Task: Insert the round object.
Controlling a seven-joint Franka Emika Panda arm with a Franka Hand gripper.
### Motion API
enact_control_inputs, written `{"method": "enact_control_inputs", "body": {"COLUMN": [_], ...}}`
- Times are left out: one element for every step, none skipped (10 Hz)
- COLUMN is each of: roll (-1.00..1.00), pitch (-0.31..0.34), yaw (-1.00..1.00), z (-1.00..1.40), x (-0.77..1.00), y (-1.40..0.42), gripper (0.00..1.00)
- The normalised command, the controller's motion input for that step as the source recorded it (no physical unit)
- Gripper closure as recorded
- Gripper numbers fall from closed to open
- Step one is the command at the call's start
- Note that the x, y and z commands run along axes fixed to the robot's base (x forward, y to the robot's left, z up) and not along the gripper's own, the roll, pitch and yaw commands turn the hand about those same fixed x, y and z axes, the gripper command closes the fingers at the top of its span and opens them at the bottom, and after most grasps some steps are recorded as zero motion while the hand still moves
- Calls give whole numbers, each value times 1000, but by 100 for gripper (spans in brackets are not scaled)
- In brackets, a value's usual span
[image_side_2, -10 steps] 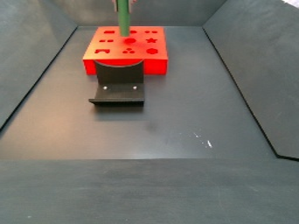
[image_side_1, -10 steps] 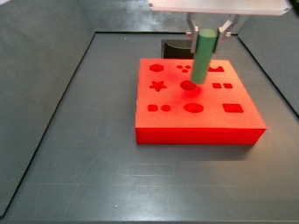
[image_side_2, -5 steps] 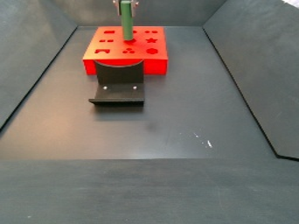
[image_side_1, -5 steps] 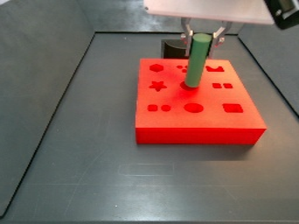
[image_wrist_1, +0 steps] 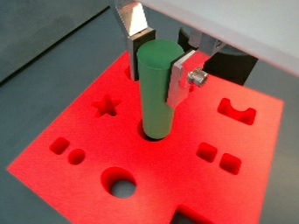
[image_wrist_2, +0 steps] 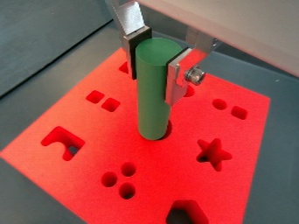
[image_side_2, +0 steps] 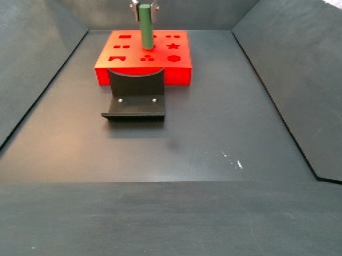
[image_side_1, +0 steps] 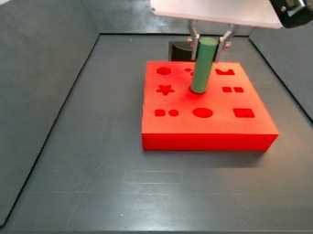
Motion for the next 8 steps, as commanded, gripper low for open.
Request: {"method": "enact_control_inputs", "body": {"roll": [-341,-114,-6,50,207,230,236,267], "pitch": [11,4,0,-16,-169,-194,-193,-186], "yaw": [-89,-57,-51,-46,0,0,0,0], "z": [-29,-123,-237,-543,-700,-609,-611,-583], "x": [-77,3,97,31,54,54,29,43], "y": [0,-129,-11,-49,-94,-77,-57,-43], "gripper": [100,100,100,100,100,100,100,100]}}
